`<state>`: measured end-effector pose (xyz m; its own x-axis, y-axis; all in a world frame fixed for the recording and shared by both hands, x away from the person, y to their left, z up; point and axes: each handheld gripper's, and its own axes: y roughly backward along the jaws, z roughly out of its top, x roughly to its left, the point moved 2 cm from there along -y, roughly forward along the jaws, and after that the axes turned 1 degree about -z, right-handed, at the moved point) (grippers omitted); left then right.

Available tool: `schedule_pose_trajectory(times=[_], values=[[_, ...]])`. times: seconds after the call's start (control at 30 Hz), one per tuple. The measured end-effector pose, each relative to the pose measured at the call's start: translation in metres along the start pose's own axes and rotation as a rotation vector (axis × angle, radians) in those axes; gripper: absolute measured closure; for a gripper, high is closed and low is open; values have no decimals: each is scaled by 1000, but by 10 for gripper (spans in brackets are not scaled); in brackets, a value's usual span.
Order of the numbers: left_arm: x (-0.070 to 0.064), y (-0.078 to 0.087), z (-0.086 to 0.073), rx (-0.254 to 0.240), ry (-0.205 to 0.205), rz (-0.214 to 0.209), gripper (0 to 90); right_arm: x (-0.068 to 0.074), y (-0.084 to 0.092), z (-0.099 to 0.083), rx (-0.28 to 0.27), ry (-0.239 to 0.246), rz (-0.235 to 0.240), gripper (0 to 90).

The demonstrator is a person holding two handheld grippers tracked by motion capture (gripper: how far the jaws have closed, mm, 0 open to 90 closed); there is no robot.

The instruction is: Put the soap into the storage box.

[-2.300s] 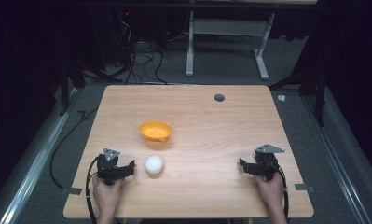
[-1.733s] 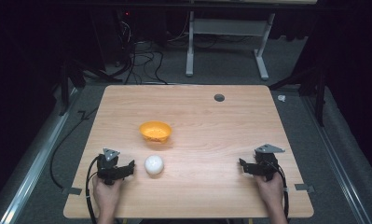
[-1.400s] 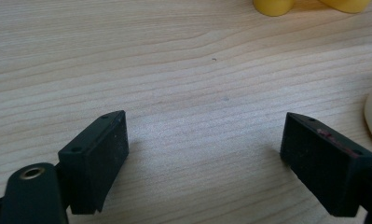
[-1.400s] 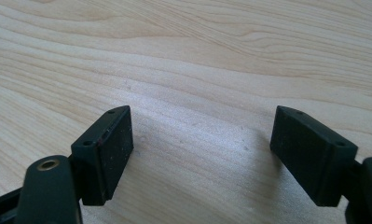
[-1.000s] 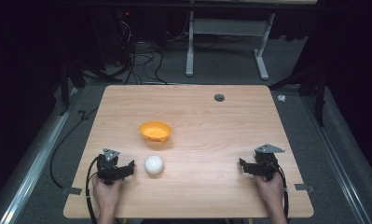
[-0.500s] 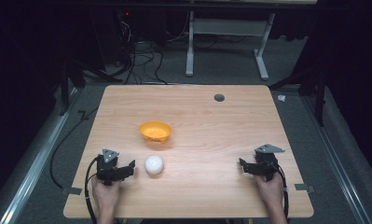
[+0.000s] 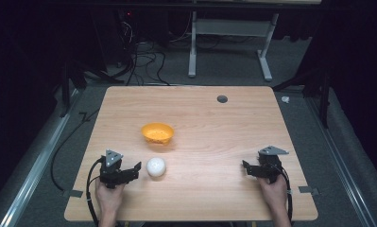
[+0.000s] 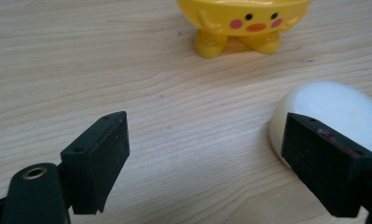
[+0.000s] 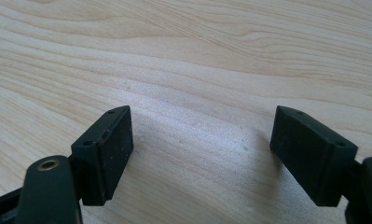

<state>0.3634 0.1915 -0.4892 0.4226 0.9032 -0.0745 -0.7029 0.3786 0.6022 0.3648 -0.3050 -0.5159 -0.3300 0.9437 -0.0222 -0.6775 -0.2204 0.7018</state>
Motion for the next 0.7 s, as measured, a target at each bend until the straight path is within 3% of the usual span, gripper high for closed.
schedule_pose_trajectory(times=[0.47,0.7], values=[[-20,7,14,-36,-37,-63,157,0,0,0,0,0,0,221],[-37,4,20,-26,-93,-93,164,0,0,0,0,-1,0,220]])
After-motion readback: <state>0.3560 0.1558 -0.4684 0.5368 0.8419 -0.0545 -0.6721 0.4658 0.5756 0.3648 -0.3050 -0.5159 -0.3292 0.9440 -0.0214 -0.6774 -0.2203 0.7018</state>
